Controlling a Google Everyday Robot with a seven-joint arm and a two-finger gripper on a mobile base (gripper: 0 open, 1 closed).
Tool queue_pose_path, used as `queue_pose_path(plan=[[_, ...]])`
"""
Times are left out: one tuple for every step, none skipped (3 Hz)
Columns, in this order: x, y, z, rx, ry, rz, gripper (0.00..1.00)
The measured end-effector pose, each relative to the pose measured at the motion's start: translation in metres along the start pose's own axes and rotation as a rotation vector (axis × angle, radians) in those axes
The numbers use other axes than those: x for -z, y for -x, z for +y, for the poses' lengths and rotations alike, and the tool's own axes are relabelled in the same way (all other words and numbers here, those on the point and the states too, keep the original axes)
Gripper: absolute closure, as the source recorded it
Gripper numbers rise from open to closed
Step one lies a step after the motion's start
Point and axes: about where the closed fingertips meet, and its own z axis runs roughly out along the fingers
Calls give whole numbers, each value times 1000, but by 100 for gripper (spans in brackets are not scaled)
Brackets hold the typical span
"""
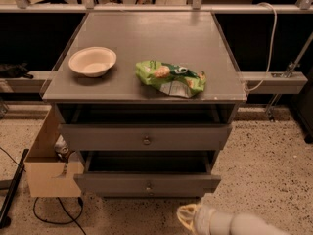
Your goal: Open middle drawer
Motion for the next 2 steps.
queue_pose_path(plan=[[47, -9, 54, -31, 9, 10, 100], [65, -26, 56, -84, -36, 32, 0]])
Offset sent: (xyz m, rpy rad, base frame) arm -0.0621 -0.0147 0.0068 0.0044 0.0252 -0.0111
